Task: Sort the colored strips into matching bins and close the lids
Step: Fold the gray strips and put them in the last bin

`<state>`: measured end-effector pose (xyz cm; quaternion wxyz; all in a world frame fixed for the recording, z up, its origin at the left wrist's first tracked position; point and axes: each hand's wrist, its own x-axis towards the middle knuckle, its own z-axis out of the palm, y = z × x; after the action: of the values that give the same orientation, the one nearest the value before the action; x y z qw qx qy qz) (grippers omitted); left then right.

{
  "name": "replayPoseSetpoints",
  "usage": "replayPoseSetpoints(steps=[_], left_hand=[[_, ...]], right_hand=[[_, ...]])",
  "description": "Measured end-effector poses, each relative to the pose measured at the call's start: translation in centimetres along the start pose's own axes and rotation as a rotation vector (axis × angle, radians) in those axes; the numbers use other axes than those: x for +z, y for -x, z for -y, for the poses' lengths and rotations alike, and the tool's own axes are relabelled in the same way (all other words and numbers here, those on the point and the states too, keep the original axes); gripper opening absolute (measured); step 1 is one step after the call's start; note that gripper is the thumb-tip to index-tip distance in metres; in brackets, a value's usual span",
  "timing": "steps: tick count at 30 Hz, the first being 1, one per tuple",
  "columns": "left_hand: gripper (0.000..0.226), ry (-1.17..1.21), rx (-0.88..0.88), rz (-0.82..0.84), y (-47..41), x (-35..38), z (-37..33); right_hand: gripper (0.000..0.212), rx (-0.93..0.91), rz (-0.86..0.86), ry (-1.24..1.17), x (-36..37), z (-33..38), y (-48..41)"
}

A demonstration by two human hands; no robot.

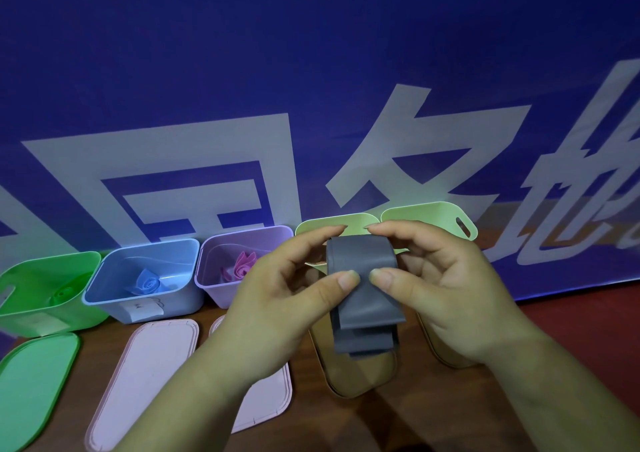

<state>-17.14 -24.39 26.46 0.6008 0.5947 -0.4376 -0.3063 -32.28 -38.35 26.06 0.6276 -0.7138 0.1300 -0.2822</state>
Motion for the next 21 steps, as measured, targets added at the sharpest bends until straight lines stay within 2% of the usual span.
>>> replayPoseSetpoints(steps=[7, 15, 21], left_hand=[[0.055, -0.008, 0.043, 0.056, 0.18, -0.19, 0.22], [0.045, -0.01, 0.097, -0.037, 0.13, 0.32, 0.52], [0.046, -0.016, 0.07, -0.076, 0.17, 0.24, 0.6]], right_hand=[[0.036, 0.024, -0.062, 0.002, 0.07, 0.16, -0.19], [0.031, 0.151, -0.058, -0.043, 0.27, 0.52, -0.31], [0.045, 0.114, -0.022, 0.0, -0.05, 0.35, -0.02]])
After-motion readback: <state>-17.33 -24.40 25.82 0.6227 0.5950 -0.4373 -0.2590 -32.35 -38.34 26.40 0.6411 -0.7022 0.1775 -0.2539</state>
